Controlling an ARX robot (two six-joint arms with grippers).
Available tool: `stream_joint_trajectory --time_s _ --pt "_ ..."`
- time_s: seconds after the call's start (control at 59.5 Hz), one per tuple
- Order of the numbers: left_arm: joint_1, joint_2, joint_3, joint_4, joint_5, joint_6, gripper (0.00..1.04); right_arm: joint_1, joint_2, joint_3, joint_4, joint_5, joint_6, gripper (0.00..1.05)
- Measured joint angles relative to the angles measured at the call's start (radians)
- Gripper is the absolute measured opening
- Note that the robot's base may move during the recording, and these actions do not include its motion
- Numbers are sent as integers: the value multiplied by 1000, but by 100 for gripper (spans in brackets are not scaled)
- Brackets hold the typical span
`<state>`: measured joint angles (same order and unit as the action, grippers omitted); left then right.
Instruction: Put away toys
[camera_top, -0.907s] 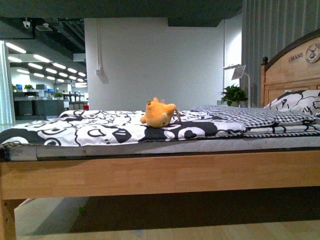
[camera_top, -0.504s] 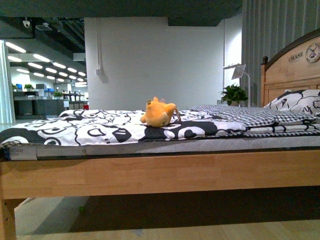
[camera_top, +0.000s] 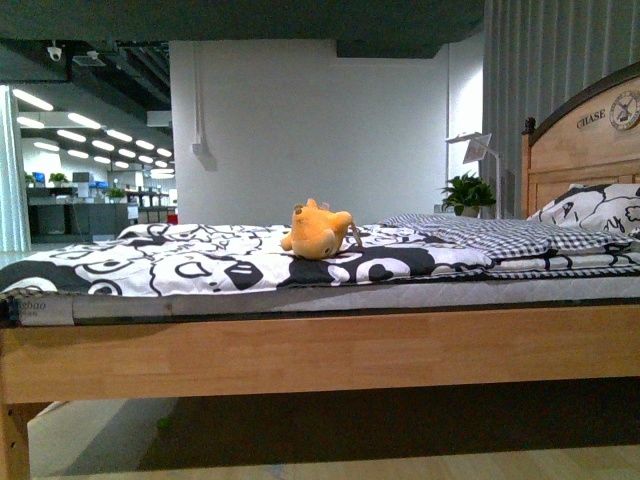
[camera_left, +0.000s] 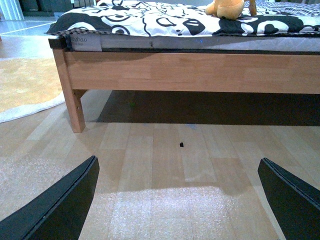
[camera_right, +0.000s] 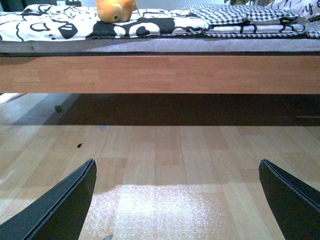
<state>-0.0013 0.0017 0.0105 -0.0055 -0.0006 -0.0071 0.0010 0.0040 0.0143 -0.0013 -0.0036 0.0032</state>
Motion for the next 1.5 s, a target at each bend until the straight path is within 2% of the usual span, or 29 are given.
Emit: stream_joint_trajectory --time_s 1.495 --pt "0 0 0 0 0 0 98 0 0 0 0 0 0 98"
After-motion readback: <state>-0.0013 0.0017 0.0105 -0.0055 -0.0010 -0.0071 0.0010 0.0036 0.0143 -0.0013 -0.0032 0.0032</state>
